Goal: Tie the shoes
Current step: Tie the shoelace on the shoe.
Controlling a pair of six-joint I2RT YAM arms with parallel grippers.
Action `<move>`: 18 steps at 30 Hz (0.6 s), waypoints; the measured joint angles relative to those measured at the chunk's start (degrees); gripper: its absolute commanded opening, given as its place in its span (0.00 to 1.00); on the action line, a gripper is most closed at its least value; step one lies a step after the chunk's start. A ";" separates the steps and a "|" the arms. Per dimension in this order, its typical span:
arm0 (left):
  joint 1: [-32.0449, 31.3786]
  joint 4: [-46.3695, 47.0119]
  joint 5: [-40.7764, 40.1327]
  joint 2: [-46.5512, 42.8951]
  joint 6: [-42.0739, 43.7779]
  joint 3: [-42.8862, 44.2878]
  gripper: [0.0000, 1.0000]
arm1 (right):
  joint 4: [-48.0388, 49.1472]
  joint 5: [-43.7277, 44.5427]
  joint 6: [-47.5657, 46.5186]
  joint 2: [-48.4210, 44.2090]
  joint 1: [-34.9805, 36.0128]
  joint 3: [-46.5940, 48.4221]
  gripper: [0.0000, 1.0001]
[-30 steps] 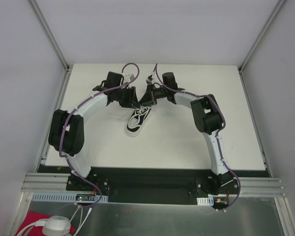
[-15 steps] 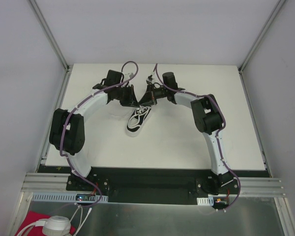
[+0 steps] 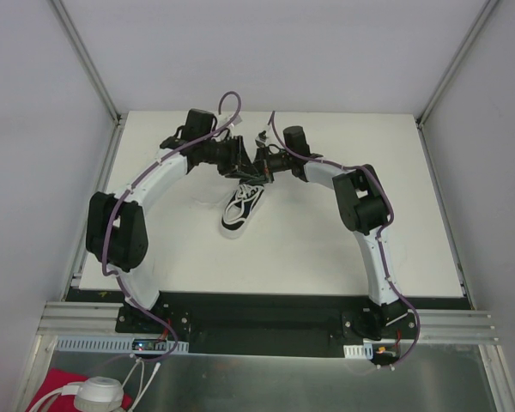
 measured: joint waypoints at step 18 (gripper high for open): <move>-1.14 -5.38 -19.26 -3.69 17.68 -7.67 0.50 | 0.02 0.00 0.04 0.00 0.11 0.00 0.01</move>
